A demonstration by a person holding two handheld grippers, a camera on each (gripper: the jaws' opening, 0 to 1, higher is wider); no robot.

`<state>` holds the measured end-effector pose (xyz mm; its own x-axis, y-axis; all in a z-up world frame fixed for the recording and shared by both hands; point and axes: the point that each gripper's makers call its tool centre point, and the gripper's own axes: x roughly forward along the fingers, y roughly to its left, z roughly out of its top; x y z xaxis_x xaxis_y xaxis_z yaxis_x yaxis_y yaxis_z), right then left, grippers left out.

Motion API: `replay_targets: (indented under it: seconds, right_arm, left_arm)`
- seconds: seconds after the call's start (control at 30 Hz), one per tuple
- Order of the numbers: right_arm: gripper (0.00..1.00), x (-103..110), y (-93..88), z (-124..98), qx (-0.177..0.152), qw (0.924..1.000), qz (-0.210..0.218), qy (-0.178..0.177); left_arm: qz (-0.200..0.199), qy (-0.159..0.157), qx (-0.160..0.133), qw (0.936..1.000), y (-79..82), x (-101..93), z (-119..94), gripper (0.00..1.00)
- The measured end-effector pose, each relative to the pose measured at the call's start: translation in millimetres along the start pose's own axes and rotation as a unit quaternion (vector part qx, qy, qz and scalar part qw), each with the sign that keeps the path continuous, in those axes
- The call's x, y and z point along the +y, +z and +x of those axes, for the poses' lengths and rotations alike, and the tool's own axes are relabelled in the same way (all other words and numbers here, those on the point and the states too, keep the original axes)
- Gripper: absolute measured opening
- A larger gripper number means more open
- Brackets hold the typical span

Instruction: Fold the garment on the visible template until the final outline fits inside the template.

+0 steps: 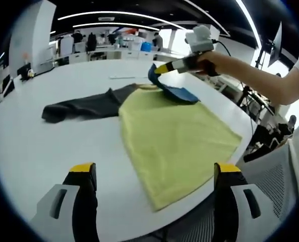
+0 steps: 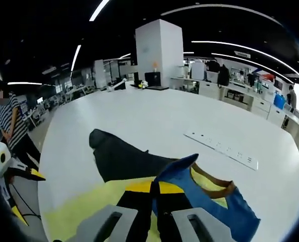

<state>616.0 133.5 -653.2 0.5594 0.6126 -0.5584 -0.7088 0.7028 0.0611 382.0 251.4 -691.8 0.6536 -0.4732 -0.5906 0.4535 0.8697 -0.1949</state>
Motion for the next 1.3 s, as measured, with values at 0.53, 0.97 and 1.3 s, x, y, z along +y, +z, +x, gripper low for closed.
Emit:
replay_targets:
  seconds: [0.53, 0.97, 1.3]
  right_arm:
    - [0.0, 33, -6.7, 8, 0.008, 0.9989, -0.018, 0.042]
    - [0.0, 45, -14.4, 19, 0.014, 0.9982, -0.027, 0.052]
    - [0.0, 49, -26.3, 36, 0.014, 0.999, -0.007, 0.041]
  left_arm:
    - [-0.005, 0.006, -0.001, 1.0, -2.4, 3.3, -2, 0.93]
    - [-0.009, 0.008, 0.003, 0.9999, -6.3, 6.3, -3, 0.93]
    - [-0.009, 0.005, 0.005, 0.9999, -7.6, 6.2, -1, 0.93]
